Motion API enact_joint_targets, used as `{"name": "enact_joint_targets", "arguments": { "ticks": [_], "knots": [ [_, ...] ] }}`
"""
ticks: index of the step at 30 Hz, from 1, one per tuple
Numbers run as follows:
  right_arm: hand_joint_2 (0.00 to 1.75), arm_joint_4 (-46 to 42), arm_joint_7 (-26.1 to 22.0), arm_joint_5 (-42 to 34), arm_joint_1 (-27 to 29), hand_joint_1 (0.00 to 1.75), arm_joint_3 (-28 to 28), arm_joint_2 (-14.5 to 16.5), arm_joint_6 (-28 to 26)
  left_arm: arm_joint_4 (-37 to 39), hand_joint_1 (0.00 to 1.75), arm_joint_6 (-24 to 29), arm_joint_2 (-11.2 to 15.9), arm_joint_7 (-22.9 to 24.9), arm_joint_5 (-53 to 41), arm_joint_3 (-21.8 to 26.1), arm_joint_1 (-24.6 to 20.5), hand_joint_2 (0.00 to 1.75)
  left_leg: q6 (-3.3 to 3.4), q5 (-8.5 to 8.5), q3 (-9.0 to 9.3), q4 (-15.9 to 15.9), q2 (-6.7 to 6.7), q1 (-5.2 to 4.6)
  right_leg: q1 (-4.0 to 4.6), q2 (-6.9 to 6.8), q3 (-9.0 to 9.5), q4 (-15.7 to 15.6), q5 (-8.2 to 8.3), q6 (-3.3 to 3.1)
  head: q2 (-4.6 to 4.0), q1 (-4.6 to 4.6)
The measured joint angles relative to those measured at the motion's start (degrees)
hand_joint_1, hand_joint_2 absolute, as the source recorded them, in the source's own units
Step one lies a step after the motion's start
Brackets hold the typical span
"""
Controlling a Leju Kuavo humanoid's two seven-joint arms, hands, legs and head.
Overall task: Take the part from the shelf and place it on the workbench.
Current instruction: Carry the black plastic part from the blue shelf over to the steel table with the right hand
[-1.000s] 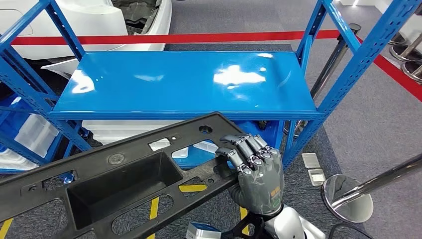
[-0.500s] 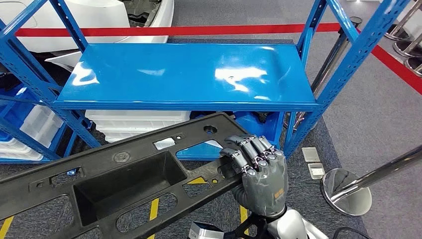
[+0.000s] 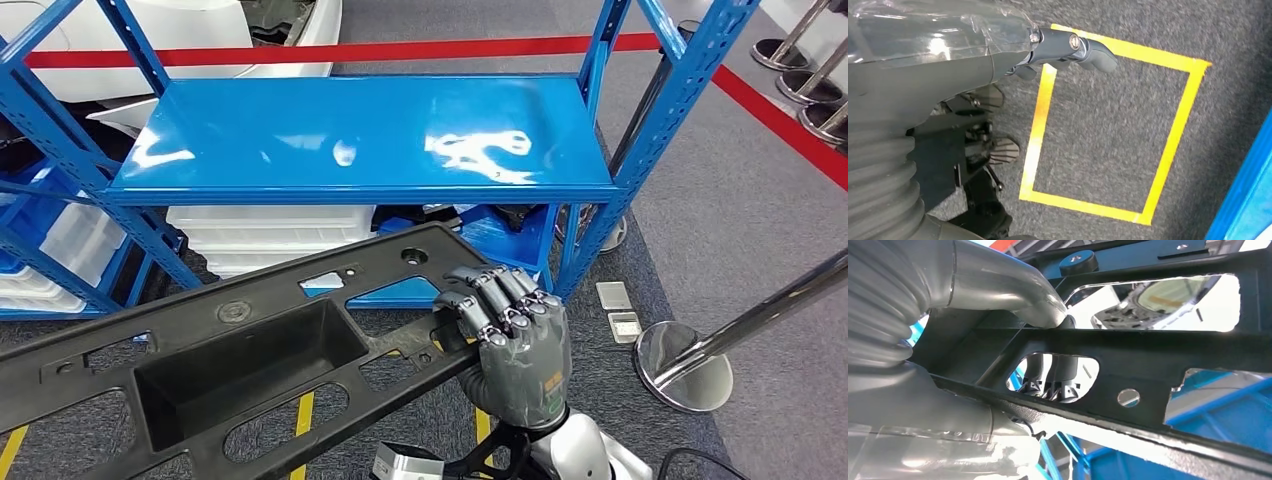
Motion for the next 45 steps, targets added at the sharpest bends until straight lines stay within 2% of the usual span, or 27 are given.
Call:
{"name": "enact_joint_targets", "arguments": {
  "ticks": [2,3,6,7,8,9,11,12,14,17,18,20,22,23,24,25,27,29,32,34,37,38,39,40,42,43,45],
  "knots": [
    [1.75,0.0,0.0,-0.3,-0.1,1.75,0.0,0.1,0.1,0.0,0.00,0.0,0.0,0.0,0.0,0.0,0.0,1.75,0.83,0.78,-0.43,-0.4,0.18,0.22,-0.11,0.06,-0.30,0.5,-0.43,0.61,0.00,0.01],
    [1.75,0.1,0.0,-0.5,-0.2,1.75,0.0,0.1,0.1,0.0,0.00,0.0,0.0,0.0,0.1,0.1,0.0,1.75,1.32,1.27,-0.77,-0.6,0.28,0.35,-0.15,0.11,-0.83,1.7,-1.72,0.90,0.00,0.16],
    [1.75,0.3,0.0,-1.4,-0.3,1.75,0.0,0.1,0.2,0.0,0.00,0.0,-0.1,0.0,0.0,0.1,0.0,1.75,2.11,2.49,-2.46,-0.5,0.45,0.30,-0.26,0.19,-4.05,11.1,-8.52,1.51,0.00,0.75],
    [1.75,0.5,0.1,-1.9,-0.3,1.75,0.0,0.1,0.2,0.0,0.00,0.0,-0.1,0.0,0.1,0.1,0.0,1.75,2.14,2.82,-3.12,-0.3,0.48,0.24,-0.27,0.19,-4.76,14.1,-9.73,1.63,0.00,0.84],
    [1.75,0.6,0.1,-2.3,-0.3,1.75,0.0,0.1,0.1,0.0,0.00,0.0,-0.1,0.0,0.1,0.1,0.1,1.75,2.12,3.11,-3.77,-0.1,0.49,0.21,-0.27,0.19,-4.61,15.4,-9.76,1.70,0.00,0.87],
    [1.75,0.6,0.1,-2.7,-0.3,1.75,0.0,0.1,0.0,0.0,0.00,0.0,-0.1,0.0,0.1,0.1,0.1,1.75,2.04,3.34,-4.38,0.2,0.49,0.22,-0.28,0.19,-3.41,14.5,-8.71,1.70,0.00,0.92],
    [1.75,0.8,0.0,-3.5,-0.4,1.75,0.0,0.1,-0.1,0.0,0.00,0.0,-0.1,0.0,0.1,0.1,0.1,1.75,1.81,3.62,-5.38,0.9,0.45,0.26,-0.29,0.18,1.43,7.5,-5.93,1.49,0.00,1.11],
    [1.75,0.8,0.0,-3.9,-0.5,1.75,0.0,0.1,-0.1,0.0,0.00,0.0,-0.2,0.0,0.1,0.1,0.1,1.75,1.60,3.74,-5.78,1.3,0.43,0.20,-0.21,0.22,3.69,3.7,-5.21,1.33,0.00,1.22],
    [1.75,0.8,-0.1,-4.5,-0.6,1.75,0.0,0.1,-0.2,0.0,0.00,0.0,-0.2,0.0,0.1,0.2,0.1,1.75,0.98,4.13,-6.33,1.8,0.42,0.04,0.01,0.32,5.64,-0.3,-5.10,1.03,0.00,1.32],
    [1.75,0.9,-0.2,-5.4,-0.6,1.75,0.0,0.2,-0.4,0.0,0.00,0.1,-0.2,0.0,0.2,0.3,0.2,1.75,-0.14,4.16,-6.83,2.4,0.32,-0.02,-0.04,0.29,5.07,-0.8,-4.41,0.01,0.00,1.13],
    [1.75,0.9,-0.3,-5.7,-0.6,1.75,0.0,0.2,-0.6,0.0,0.00,0.2,-0.2,0.0,0.2,0.3,0.3,1.75,-0.49,2.94,-7.34,3.6,0.26,0.04,-0.16,0.21,4.74,-0.9,-4.00,-0.56,0.00,0.94],
    [1.75,0.9,-0.6,-6.3,-0.6,1.75,0.0,0.3,-1.0,0.0,0.00,0.3,-0.2,0.0,0.2,0.4,0.3,1.75,-1.10,-1.50,-9.32,9.2,0.17,0.25,-0.27,0.04,3.84,-1.0,-3.17,-1.42,0.00,0.45],
    [1.75,1.0,-0.8,-6.8,-0.6,1.75,0.0,0.3,-1.5,0.0,0.00,0.3,-0.2,0.0,0.3,0.4,0.4,1.75,-1.46,-5.17,-11.34,16.0,0.18,0.40,-0.18,-0.02,2.76,-0.9,-2.44,-1.63,0.00,0.17],
    [1.75,1.0,-1.0,-7.1,-0.6,1.75,0.0,0.3,-1.8,0.0,0.00,0.4,-0.2,0.0,0.3,0.4,0.5,1.75,-1.52,-5.55,-11.45,17.7,0.18,0.43,-0.15,-0.03,2.27,-0.9,-2.11,-1.61,0.00,0.13],
    [1.75,1.0,-1.1,-7.5,-0.6,1.75,0.0,0.3,-1.9,0.0,0.00,0.4,-0.2,0.0,0.4,0.4,0.6,1.75,-1.48,-4.81,-10.47,17.2,0.18,0.45,-0.14,-0.03,1.84,-0.8,-1.83,-1.54,0.00,0.10],
    [1.75,1.1,-1.3,-7.8,-0.6,1.75,0.0,0.3,-2.1,0.0,0.00,0.5,-0.2,0.0,0.4,0.5,0.6,1.75,-1.34,-3.30,-8.45,14.5,0.18,0.45,-0.14,-0.01,1.51,-0.7,-1.60,-1.43,0.00,0.07],
    [1.75,1.1,-1.5,-8.4,-0.6,1.75,0.0,0.3,-2.4,0.0,0.00,0.6,-0.2,-0.1,0.4,0.5,0.6,1.75,-0.82,-0.53,-3.08,5.8,0.10,0.36,-0.07,0.01,1.02,-0.3,-1.24,-1.08,0.00,-0.01],
    [1.75,1.1,-1.7,-8.7,-0.6,1.75,0.0,0.3,-2.6,0.0,0.00,0.7,-0.2,-0.1,0.4,0.5,0.6,1.75,-0.31,0.39,-0.46,0.6,0.00,0.10,-0.01,-0.01,0.67,-0.2,-0.79,-0.46,0.00,-0.03],
    [1.75,1.1,-1.8,-9.0,-0.6,1.75,0.0,0.3,-2.7,0.0,0.00,0.8,-0.2,-0.2,0.4,0.5,0.6,1.75,0.57,1.05,-0.86,-0.3,0.10,0.08,-0.03,0.01,0.36,-0.1,-0.35,0.50,0.00,-0.03],
    [1.75,1.1,-1.9,-9.1,-0.6,1.75,0.0,0.3,-2.8,0.0,0.00,0.8,-0.2,-0.2,0.4,0.5,0.5,1.75,1.55,2.01,-1.51,-0.8,0.32,0.37,-0.05,0.15,-0.94,2.7,-2.94,0.92,0.00,0.28],
    [1.75,1.1,-2.0,-9.3,-0.5,1.75,0.0,0.3,-2.9,0.0,0.00,0.8,-0.2,-0.2,0.4,0.5,0.6,1.75,2.14,3.07,-3.19,-0.6,0.50,0.33,-0.19,0.23,-4.72,12.9,-9.38,1.38,0.00,0.82],
    [1.75,1.1,-2.1,-9.3,-0.4,1.75,0.0,0.3,-2.9,0.0,0.00,0.8,-0.2,-0.2,0.4,0.5,0.6,1.75,2.13,3.31,-3.77,-0.4,0.53,0.30,-0.21,0.23,-5.14,15.1,-10.17,1.50,0.00,0.88],
    [1.75,1.1,-2.1,-9.3,-0.3,1.75,0.0,0.3,-2.9,0.0,0.00,0.8,-0.2,-0.2,0.4,0.5,0.6,1.75,2.07,3.49,-4.33,-0.1,0.54,0.30,-0.24,0.22,-4.49,15.2,-9.89,1.58,0.00,0.91],
    [1.75,1.1,-2.1,-9.3,-0.3,1.75,-0.1,0.3,-2.9,0.0,0.00,0.8,-0.2,-0.2,0.4,0.5,0.6,1.75,1.99,3.61,-4.82,0.3,0.55,0.34,-0.28,0.22,-2.74,13.1,-8.69,1.60,0.00,0.96],
    [1.75,1.1,-2.3,-9.3,-0.3,1.75,-0.1,0.3,-2.9,0.0,0.00,0.8,-0.2,-0.2,0.3,0.5,0.6,1.75,1.71,3.72,-5.61,1.2,0.52,0.34,-0.31,0.22,2.32,5.0,-5.85,1.52,0.00,1.13],
    [1.75,1.1,-2.3,-9.3,-0.3,1.75,-0.1,0.3,-2.9,0.0,0.00,0.8,-0.2,-0.2,0.3,0.5,0.6,1.75,1.47,3.80,-6.00,1.6,0.50,0.26,-0.26,0.28,3.94,1.8,-5.02,1.35,0.00,1.21],
    [1.75,1.1,-2.3,-9.3,-0.2,1.75,-0.1,0.3,-2.9,0.0,0.00,0.8,-0.2,-0.3,0.3,0.5,0.6,1.75,0.73,4.15,-6.62,2.1,0.45,0.06,-0.04,0.42,4.47,-0.1,-4.71,0.89,0.00,1.16]
  ]
}}
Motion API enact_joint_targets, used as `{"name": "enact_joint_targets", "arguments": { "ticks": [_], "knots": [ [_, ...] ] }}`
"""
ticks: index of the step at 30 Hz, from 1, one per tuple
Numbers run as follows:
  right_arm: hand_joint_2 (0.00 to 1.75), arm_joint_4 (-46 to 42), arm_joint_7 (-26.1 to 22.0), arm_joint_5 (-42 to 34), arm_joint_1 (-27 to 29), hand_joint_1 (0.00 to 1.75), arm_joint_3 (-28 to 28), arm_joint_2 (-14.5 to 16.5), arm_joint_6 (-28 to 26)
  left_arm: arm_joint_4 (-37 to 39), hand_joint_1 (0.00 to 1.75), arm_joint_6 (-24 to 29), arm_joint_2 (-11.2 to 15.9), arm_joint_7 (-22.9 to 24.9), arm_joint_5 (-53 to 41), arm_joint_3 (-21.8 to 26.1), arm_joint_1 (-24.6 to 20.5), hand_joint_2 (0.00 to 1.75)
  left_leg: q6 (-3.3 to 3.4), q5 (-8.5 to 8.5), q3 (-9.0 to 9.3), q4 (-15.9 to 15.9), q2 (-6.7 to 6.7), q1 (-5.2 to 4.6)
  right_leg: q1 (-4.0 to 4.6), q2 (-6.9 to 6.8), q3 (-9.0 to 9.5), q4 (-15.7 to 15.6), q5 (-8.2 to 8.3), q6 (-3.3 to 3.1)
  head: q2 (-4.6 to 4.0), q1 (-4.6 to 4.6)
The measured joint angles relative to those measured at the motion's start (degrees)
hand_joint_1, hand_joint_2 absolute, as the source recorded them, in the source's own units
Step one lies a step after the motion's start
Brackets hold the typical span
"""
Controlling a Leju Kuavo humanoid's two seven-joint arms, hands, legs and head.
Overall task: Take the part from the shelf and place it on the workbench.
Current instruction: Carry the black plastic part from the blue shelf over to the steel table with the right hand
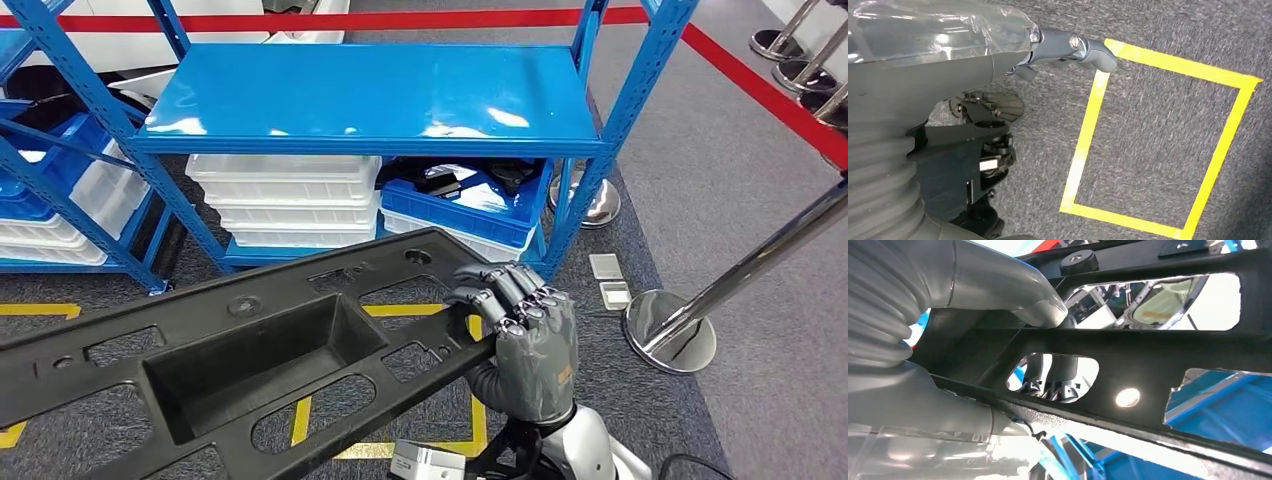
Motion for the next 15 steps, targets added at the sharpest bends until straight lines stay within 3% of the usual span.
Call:
{"name": "enact_joint_targets", "arguments": {
  "ticks": [3,5,7,9,10,13,15],
  "knots": [
    [1.75,0.0,0.1,0.0,0.1,1.75,0.0,0.0,0.0,0.0,0.00,0.0,0.0,-0.1,-0.1,0.0,0.0,1.75,-1.13,-0.42,-0.67,0.8,-0.08,0.08,-0.17,-0.09,-0.85,-0.1,0.99,-1.23,0.00,-0.27],
    [1.75,0.0,0.3,0.3,0.2,1.75,0.0,0.0,0.0,0.0,0.00,0.0,0.0,-0.2,-0.1,0.0,0.0,1.75,-1.83,-4.02,-2.29,5.2,-0.15,0.28,-0.35,-0.29,-1.58,-0.3,1.73,-2.09,0.00,-0.68],
    [1.75,0.0,0.6,0.8,0.3,1.75,0.0,0.0,0.0,0.0,0.00,0.0,0.0,-0.3,-0.2,0.0,0.1,1.75,-2.33,-8.52,-4.66,12.6,-0.16,0.43,-0.25,-0.39,-2.54,-0.1,2.34,-2.43,0.00,-1.06],
    [1.75,0.0,0.9,1.2,0.5,1.75,0.0,0.0,0.0,0.0,0.00,0.0,0.0,-0.3,-0.2,0.0,0.1,1.75,-2.43,-9.83,-4.85,15.9,-0.15,0.48,-0.17,-0.42,-3.46,0.2,2.83,-2.41,0.00,-1.12],
    [1.75,0.0,1.0,1.4,0.5,1.75,0.0,0.0,0.0,0.0,0.00,0.0,0.0,-0.3,-0.2,0.0,0.1,1.75,-2.31,-8.88,-3.28,14.3,-0.16,0.48,-0.17,-0.40,-3.82,0.3,3.02,-2.33,0.00,-1.15],
    [1.75,0.0,1.3,1.8,0.6,1.75,0.0,0.0,0.2,0.0,0.00,0.0,0.0,-0.4,-0.2,0.0,0.0,1.75,-1.52,-4.72,3.81,2.5,-0.29,0.36,-0.08,-0.35,-4.41,0.7,3.49,-1.82,0.00,-1.20],
    [1.75,0.0,1.4,1.9,0.6,1.75,0.0,0.0,0.4,0.0,0.00,0.0,0.0,-0.4,-0.2,0.0,0.0,1.75,-1.08,-4.07,5.13,-0.8,-0.41,0.12,0.00,-0.38,-4.81,0.8,3.94,-1.17,0.00,-1.20]
  ]
}}
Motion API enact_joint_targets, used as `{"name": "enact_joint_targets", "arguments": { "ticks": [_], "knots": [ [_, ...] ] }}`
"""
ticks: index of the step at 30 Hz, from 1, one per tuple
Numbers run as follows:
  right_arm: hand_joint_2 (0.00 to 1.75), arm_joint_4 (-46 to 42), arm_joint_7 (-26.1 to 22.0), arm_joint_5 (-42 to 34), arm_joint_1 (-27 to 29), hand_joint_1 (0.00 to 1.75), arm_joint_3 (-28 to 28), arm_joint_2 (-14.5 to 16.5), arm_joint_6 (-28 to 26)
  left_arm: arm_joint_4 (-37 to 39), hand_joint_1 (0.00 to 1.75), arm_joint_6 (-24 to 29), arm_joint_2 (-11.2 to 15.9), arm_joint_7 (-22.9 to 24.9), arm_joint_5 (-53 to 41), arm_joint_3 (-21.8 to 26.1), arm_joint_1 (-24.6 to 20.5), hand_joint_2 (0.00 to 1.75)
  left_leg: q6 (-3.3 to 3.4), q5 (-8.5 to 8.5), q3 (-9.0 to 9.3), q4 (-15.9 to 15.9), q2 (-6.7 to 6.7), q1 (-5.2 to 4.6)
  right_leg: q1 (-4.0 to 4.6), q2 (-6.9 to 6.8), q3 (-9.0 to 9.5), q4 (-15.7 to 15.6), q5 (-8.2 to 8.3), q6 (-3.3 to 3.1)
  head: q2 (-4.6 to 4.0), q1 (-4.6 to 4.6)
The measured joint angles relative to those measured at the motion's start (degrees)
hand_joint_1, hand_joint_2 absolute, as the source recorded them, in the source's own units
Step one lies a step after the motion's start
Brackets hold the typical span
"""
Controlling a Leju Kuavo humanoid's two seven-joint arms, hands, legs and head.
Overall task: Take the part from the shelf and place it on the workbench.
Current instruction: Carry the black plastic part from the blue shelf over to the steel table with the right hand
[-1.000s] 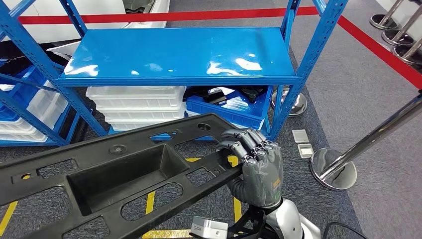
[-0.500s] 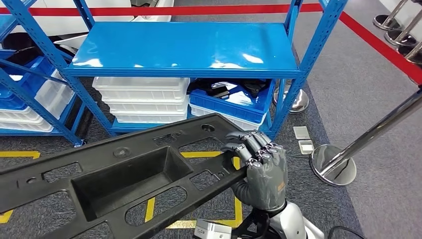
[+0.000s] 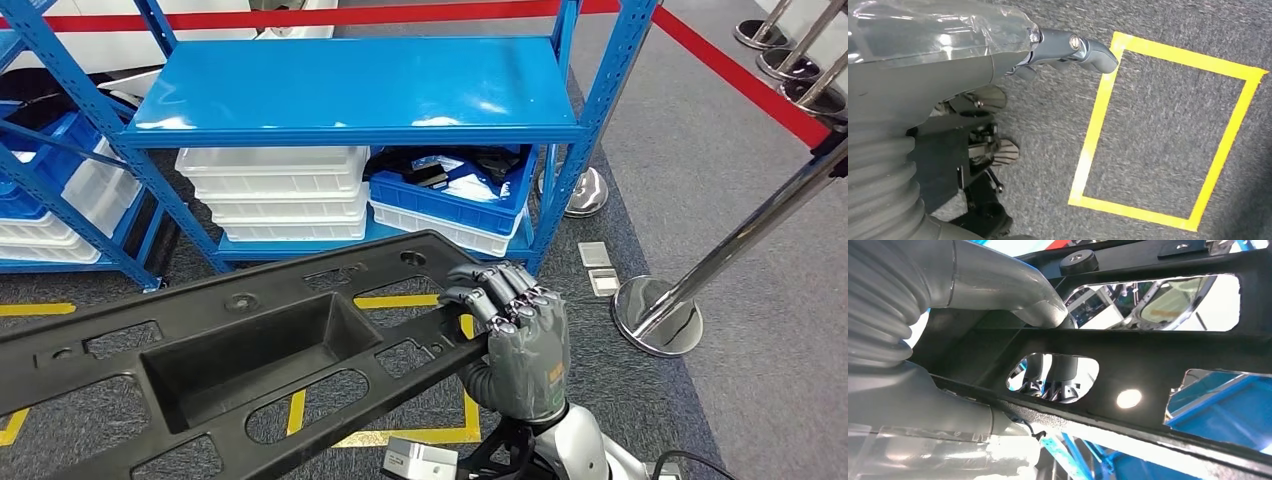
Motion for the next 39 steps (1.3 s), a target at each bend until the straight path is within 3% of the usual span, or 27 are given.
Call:
{"name": "enact_joint_targets", "arguments": {
  "ticks": [3,5,7,8,9,10,12,14,17,19,20,22,24,25,26,28,29,32,34,36,38,39],
  "knots": [
    [1.75,0.0,0.1,-0.2,0.0,1.75,0.0,0.0,0.1,0.0,0.00,0.0,0.0,-0.1,0.1,0.0,0.1,1.75,1.05,0.92,-0.53,-0.6,0.11,0.09,-0.04,0.00,-0.59,0.4,-0.07,0.89,0.00,0.06],
    [1.75,0.0,0.1,-0.4,-0.1,1.75,0.0,0.0,0.1,0.0,0.00,0.0,0.0,-0.2,0.2,0.1,0.1,1.75,2.01,1.82,-1.16,-1.2,0.33,0.36,-0.02,0.12,-2.12,3.8,-3.08,1.27,0.00,0.47],
    [1.75,0.0,0.1,-0.4,-0.1,1.75,-0.1,0.0,0.1,0.0,0.00,0.0,0.0,-0.3,0.1,0.1,0.1,1.75,2.45,2.35,-2.09,-1.1,0.47,0.20,-0.08,0.18,-4.55,10.6,-7.33,1.51,0.00,0.92],
    [1.75,0.0,0.1,-0.4,-0.1,1.75,-0.1,0.0,0.1,0.0,0.00,0.0,0.0,-0.3,0.1,0.1,0.1,1.75,2.50,2.53,-2.56,-0.9,0.51,0.14,-0.10,0.17,-5.33,13.6,-8.61,1.61,0.00,1.02],
    [1.75,0.0,0.2,-0.4,0.0,1.75,-0.1,0.0,0.1,0.0,0.00,0.0,0.0,-0.4,0.0,0.1,0.1,1.75,2.49,2.69,-2.94,-0.7,0.54,0.10,-0.12,0.17,-5.28,14.8,-8.85,1.65,0.00,1.06],
    [1.75,0.0,0.2,-0.4,0.0,1.75,-0.1,0.0,0.1,0.0,0.00,0.0,0.0,-0.4,-0.1,0.1,0.1,1.75,2.44,2.80,-3.25,-0.5,0.52,0.10,-0.13,0.17,-4.11,13.8,-8.04,1.65,0.00,1.09],
    [1.75,0.0,0.3,-0.4,0.0,1.75,-0.1,0.0,0.1,0.0,0.00,0.0,0.0,-0.5,-0.3,0.1,0.1,1.75,2.26,2.86,-3.65,0.0,0.38,0.16,-0.19,0.39,0.48,6.7,-5.04,1.49,0.00,1.18],
    [1.75,-0.1,0.5,-0.3,0.0,1.75,-0.2,0.0,0.2,0.0,0.00,0.0,0.0,-0.6,-0.5,0.1,0.0,1.75,1.79,2.94,-4.18,0.7,0.17,0.02,-0.09,0.90,3.65,0.6,-3.55,1.23,0.00,1.24],
    [1.75,-0.2,0.5,-0.3,0.3,1.75,-0.2,0.0,0.4,0.0,0.00,0.0,0.0,-0.8,-0.6,0.2,0.0,1.75,0.83,3.35,-4.81,1.1,-0.13,-0.13,0.06,1.05,3.68,-0.5,-3.48,0.52,0.00,1.09],
    [1.75,-0.2,0.6,-0.3,0.3,1.75,-0.2,0.0,0.6,0.0,0.00,0.0,0.0,-1.0,-0.5,0.3,0.0,1.75,0.21,2.24,-5.32,2.4,-0.26,-0.08,-0.15,0.61,3.62,-0.8,-3.04,-0.23,0.00,0.89],
    [1.75,-0.2,0.6,-0.3,0.3,1.75,-0.2,0.0,0.6,0.1,0.00,0.0,0.0,-1.1,-0.5,0.3,0.0,1.75,-0.11,0.77,-6.14,4.4,-0.31,-0.02,-0.26,0.32,3.54,-1.0,-2.82,-0.61,0.00,0.66],
    [1.75,-0.2,0.6,-0.3,0.3,1.75,-0.2,0.0,0.8,0.1,0.00,0.0,0.0,-1.2,-0.5,0.4,0.0,1.75,-0.66,-3.14,-8.98,11.4,-0.29,0.14,-0.20,-0.21,3.24,-0.9,-2.59,-1.04,0.00,0.16],
    [1.75,-0.2,0.6,-0.2,0.3,1.75,-0.2,0.0,0.9,0.3,0.00,0.0,0.0,-1.3,-0.4,0.4,0.2,1.75,-0.85,-4.88,-10.86,16.6,-0.29,0.25,-0.10,-0.75,2.93,-0.8,-2.52,-1.15,0.00,0.06],
    [1.75,-0.2,0.6,-0.2,0.3,1.75,-0.2,0.0,0.9,0.3,0.00,0.0,0.0,-1.3,-0.4,0.5,0.2,1.75,-0.77,-4.18,-10.39,16.3,-0.28,0.25,-0.09,-1.00,2.86,-0.7,-2.51,-1.16,0.00,0.04],
    [1.75,-0.2,0.6,-0.2,0.3,1.75,-0.2,0.0,1.0,0.4,0.00,0.0,0.0,-1.3,-0.3,0.6,0.2,1.75,-0.59,-2.51,-8.83,13.6,-0.21,0.24,-0.08,-1.24,2.85,-0.6,-2.53,-1.14,0.00,0.02],
    [1.75,-0.2,0.6,-0.3,0.2,1.75,-0.2,0.1,1.1,0.4,0.00,0.0,0.0,-1.3,-0.3,0.8,0.2,1.75,0.01,0.83,-4.79,5.6,0.53,0.04,0.02,-1.68,2.85,-0.4,-2.59,-0.98,0.00,-0.02],
    [1.75,-0.2,0.6,-0.3,0.2,1.75,-0.2,0.1,1.2,0.4,0.00,0.0,0.0,-1.3,-0.3,0.9,0.2,1.75,0.32,1.73,-3.50,2.6,0.91,-0.16,0.10,-1.87,2.74,-0.4,-2.57,-0.81,0.00,-0.05],
    [1.75,-0.2,0.3,-0.5,-0.1,1.75,-0.2,0.2,1.5,0.5,0.00,0.1,0.0,-1.4,-0.1,0.9,0.2,1.75,1.02,2.09,-3.24,0.5,0.97,-0.51,0.26,-2.49,2.41,-0.4,-2.28,-0.10,0.00,-0.01],
    [1.75,-0.2,0.1,-0.8,-0.3,1.75,-0.2,0.2,1.7,0.5,0.00,0.1,0.0,-1.4,0.0,1.0,0.3,1.75,1.68,2.60,-3.28,0.0,0.63,-0.19,0.18,-1.96,2.19,0.3,-3.15,0.45,0.00,0.07],
    [1.75,-0.2,-0.2,-1.1,-0.6,1.75,-0.2,0.2,1.9,0.5,0.00,0.1,0.0,-1.4,0.0,1.0,0.3,1.75,2.29,3.05,-3.40,-0.4,0.34,0.06,0.01,-0.63,0.33,4.8,-6.36,0.85,0.00,0.42],
    [1.75,-0.2,-0.3,-1.3,-0.7,1.75,-0.2,0.2,2.0,0.5,0.00,0.1,0.0,-1.4,0.1,1.1,0.3,1.75,2.54,3.22,-3.73,-0.3,-0.08,0.03,-0.05,0.04,-2.84,12.2,-9.88,1.08,0.00,0.81],
    [1.75,-0.2,-0.3,-1.3,-0.7,1.75,-0.2,0.2,2.0,0.5,0.00,0.1,0.0,-1.4,0.1,1.2,0.4,1.75,2.57,3.27,-3.87,-0.2,-0.35,0.02,-0.08,0.11,-3.82,14.6,-10.46,1.19,0.00,0.90]
  ]
}}
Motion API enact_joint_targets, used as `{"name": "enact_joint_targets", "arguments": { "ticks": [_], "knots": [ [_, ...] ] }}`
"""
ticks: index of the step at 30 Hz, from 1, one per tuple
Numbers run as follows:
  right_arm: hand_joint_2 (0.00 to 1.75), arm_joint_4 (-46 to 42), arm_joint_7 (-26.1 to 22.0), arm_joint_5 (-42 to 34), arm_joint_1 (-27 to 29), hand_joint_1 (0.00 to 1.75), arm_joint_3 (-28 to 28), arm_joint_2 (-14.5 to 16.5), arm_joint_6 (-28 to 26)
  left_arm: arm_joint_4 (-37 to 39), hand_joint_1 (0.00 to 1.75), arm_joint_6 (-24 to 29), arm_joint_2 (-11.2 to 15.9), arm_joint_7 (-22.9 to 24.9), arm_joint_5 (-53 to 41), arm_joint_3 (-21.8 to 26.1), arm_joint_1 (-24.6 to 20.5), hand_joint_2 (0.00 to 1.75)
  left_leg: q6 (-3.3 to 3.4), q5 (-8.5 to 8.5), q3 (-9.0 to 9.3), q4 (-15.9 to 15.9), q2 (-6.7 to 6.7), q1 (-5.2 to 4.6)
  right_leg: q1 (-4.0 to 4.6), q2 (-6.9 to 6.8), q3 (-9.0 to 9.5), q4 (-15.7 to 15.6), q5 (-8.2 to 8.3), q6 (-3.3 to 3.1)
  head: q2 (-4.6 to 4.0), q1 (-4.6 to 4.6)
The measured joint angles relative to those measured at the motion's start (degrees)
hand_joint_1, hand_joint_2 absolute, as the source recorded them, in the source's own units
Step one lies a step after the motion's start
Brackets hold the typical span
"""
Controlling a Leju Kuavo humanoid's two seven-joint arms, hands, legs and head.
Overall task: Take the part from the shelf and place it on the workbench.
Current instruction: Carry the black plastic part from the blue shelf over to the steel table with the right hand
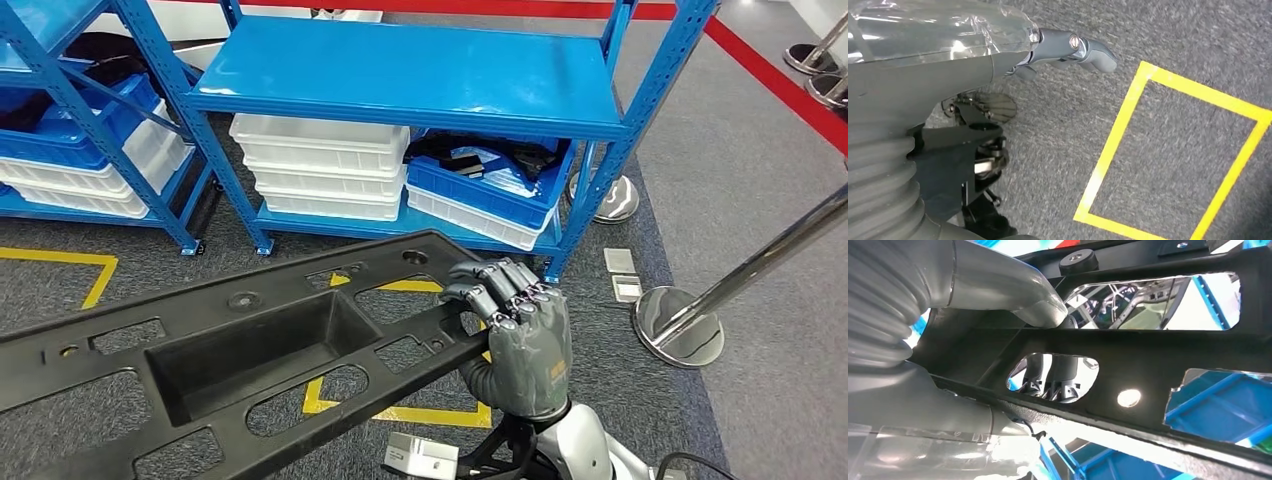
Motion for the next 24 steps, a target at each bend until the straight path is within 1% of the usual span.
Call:
{"name": "enact_joint_targets", "arguments": {
  "ticks": [1,2,3,4,5,6,7,9,10,11,12,13,14,15,16,17,18,19,20,21,22,23,24],
  "knots": [
    [1.75,0.0,0.0,0.0,0.0,1.75,0.0,0.0,0.0,0.0,0.00,0.0,0.0,0.0,0.0,0.0,0.0,1.75,0.00,0.03,-0.10,0.1,-0.32,0.02,-0.05,0.03,0.08,0.2,0.62,0.07,0.00,0.04],
    [1.75,0.0,0.0,0.0,0.0,1.75,0.0,0.0,0.0,0.0,0.00,0.0,0.0,0.0,0.0,0.1,0.1,1.75,-0.02,0.04,-0.15,0.3,-0.68,0.06,-0.13,0.08,1.18,-1.7,2.15,0.08,0.00,0.09],
    [1.75,0.0,0.0,0.0,0.0,1.75,0.0,0.0,0.0,0.0,0.00,0.0,0.0,0.0,0.0,0.1,0.0,1.75,-0.11,-0.01,-0.19,0.5,-1.06,0.12,-0.26,0.33,3.18,-5.5,4.27,0.08,0.00,0.14],
    [1.75,0.0,0.0,0.0,0.0,1.75,0.0,0.0,0.0,0.0,0.00,0.0,0.0,0.0,0.0,0.1,0.0,1.75,-0.30,-0.06,-0.30,0.8,-1.42,0.11,-0.36,0.97,5.16,-9.3,5.71,0.07,0.00,0.20],
    [1.75,0.0,-0.1,0.0,0.0,1.75,0.0,0.0,0.0,0.0,0.00,0.0,0.0,0.0,0.0,0.1,0.0,1.75,-0.57,-0.07,-0.54,1.1,-1.80,0.06,-0.41,1.59,6.53,-12.3,6.62,-0.01,0.00,0.24],
    [1.75,0.0,-0.1,0.0,0.0,1.75,0.0,0.0,0.0,0.0,0.00,0.1,0.0,0.0,0.0,0.2,0.0,1.75,-0.93,-0.02,-0.80,1.3,-2.10,0.03,-0.40,2.11,7.26,-14.1,6.98,-0.12,0.00,0.22],
    [1.75,0.0,0.0,0.0,0.0,1.75,0.0,0.0,0.0,0.0,0.00,0.1,0.0,0.0,-0.1,0.2,0.0,1.75,-1.29,0.13,-1.06,1.4,-2.38,-0.02,-0.32,2.38,7.28,-14.5,6.81,-0.28,0.00,0.18],
    [1.75,0.0,0.2,0.2,0.0,1.75,0.0,0.0,0.0,0.0,0.00,0.1,0.0,0.0,-0.2,0.2,0.2,1.75,-1.97,0.30,-1.33,1.5,-2.71,0.08,-0.29,1.87,7.10,-14.7,7.23,-0.91,0.00,0.04],
    [1.75,0.0,0.3,0.3,0.1,1.75,0.0,0.0,0.0,0.0,0.00,0.1,0.0,0.0,-0.3,0.2,0.2,1.75,-2.31,-0.16,-1.55,2.0,-2.40,0.11,-0.37,1.51,7.07,-14.9,7.45,-1.30,0.00,-0.10],
    [1.75,0.0,0.5,0.4,0.1,1.75,0.0,0.0,0.0,0.0,0.00,0.1,0.0,0.0,-0.4,0.2,0.3,1.75,-2.66,-1.26,-2.12,3.5,-1.91,0.18,-0.46,1.08,7.02,-15.1,7.66,-1.68,0.00,-0.32],
    [1.75,0.0,0.6,0.6,0.2,1.75,0.0,0.0,0.0,0.0,0.00,0.1,0.0,0.1,-0.5,0.2,0.2,1.75,-2.98,-2.98,-3.17,6.1,-1.28,0.26,-0.53,0.62,6.95,-15.2,7.81,-1.96,0.00,-0.56],
    [1.75,0.0,0.7,0.7,0.3,1.75,0.0,0.0,0.0,0.0,0.00,0.1,0.0,0.1,-0.5,0.2,0.3,1.75,-3.26,-4.95,-4.60,9.6,-0.76,0.33,-0.50,0.17,6.83,-15.2,7.87,-2.09,0.00,-0.80],
    [1.75,0.0,0.8,0.9,0.5,1.75,0.0,-0.1,0.0,0.0,0.00,0.1,0.0,0.2,-0.5,0.2,0.3,1.75,-3.47,-6.68,-6.11,13.3,-0.55,0.40,-0.47,-0.29,6.71,-15.1,7.89,-2.15,0.00,-0.92],
    [1.75,0.0,0.8,0.9,0.7,1.75,0.0,-0.1,0.1,0.0,0.00,0.1,0.0,0.3,-0.5,0.2,0.3,1.75,-3.59,-7.64,-7.14,16.1,-0.45,0.45,-0.44,-0.75,6.62,-15.1,7.89,-2.15,0.00,-0.95],
    [1.75,0.0,0.8,1.0,0.8,1.75,0.0,-0.1,0.1,0.0,0.00,0.1,0.0,0.3,-0.5,0.2,0.4,1.75,-3.61,-7.59,-7.28,17.0,-0.38,0.45,-0.43,-1.18,6.57,-15.0,7.89,-2.15,0.00,-0.97],
    [1.75,0.0,0.8,1.0,0.8,1.75,0.0,0.0,0.1,0.0,0.00,0.1,0.0,0.3,-0.5,0.2,0.4,1.75,-3.52,-6.47,-6.28,15.5,-0.27,0.44,-0.44,-1.58,6.57,-15.0,7.88,-2.14,0.00,-0.99],
    [1.75,0.0,0.9,1.0,0.9,1.75,0.0,0.0,0.1,0.0,0.00,0.1,0.0,0.4,-0.5,0.2,0.4,1.75,-3.35,-4.63,-4.35,12.0,-0.02,0.42,-0.44,-1.94,6.63,-14.9,7.86,-2.10,0.00,-1.02],
    [1.75,0.0,0.9,1.0,0.9,1.75,0.0,0.0,0.1,0.0,0.00,0.2,0.0,0.4,-0.5,0.2,0.4,1.75,-3.11,-3.07,-2.16,7.8,0.59,0.37,-0.43,-2.27,6.67,-14.9,7.82,-2.02,0.00,-1.04],
    [1.75,0.0,0.9,1.0,0.9,1.75,0.0,0.0,0.1,0.0,0.00,0.2,0.0,0.3,-0.5,0.2,0.4,1.75,-2.84,-1.85,-0.42,4.2,1.18,0.19,-0.33,-2.54,6.68,-14.9,7.77,-1.89,0.00,-1.07],
    [1.75,0.0,0.9,1.0,0.9,1.75,0.0,0.0,0.1,0.0,0.00,0.2,0.0,0.3,-0.5,0.2,0.4,1.75,-2.56,-1.29,0.53,1.9,1.59,0.02,-0.24,-2.75,6.64,-14.9,7.77,-1.69,0.00,-1.07],
    [1.75,0.0,0.9,1.0,0.9,1.75,0.0,0.0,0.1,0.0,0.00,0.2,0.0,0.3,-0.5,0.2,0.4,1.75,-2.29,-1.29,0.73,0.9,1.80,-0.15,-0.14,-2.95,6.59,-14.9,7.81,-1.46,0.00,-1.07],
    [1.75,0.0,0.9,1.0,0.9,1.75,0.0,0.0,0.1,0.0,0.00,0.2,0.0,0.3,-0.5,0.2,0.5,1.75,-2.03,-1.16,0.56,0.8,1.56,-0.30,-0.04,-3.13,6.58,-15.0,7.91,-1.17,0.00,-1.05],
    [1.75,0.0,0.9,1.0,0.9,1.75,0.0,0.0,0.1,0.0,0.00,0.2,0.0,0.3,-0.6,0.2,0.5,1.75,-1.66,-0.99,0.50,0.6,1.25,-0.20,-0.05,-3.26,6.59,-15.1,7.91,-0.86,0.00,-1.04]
  ]
}}
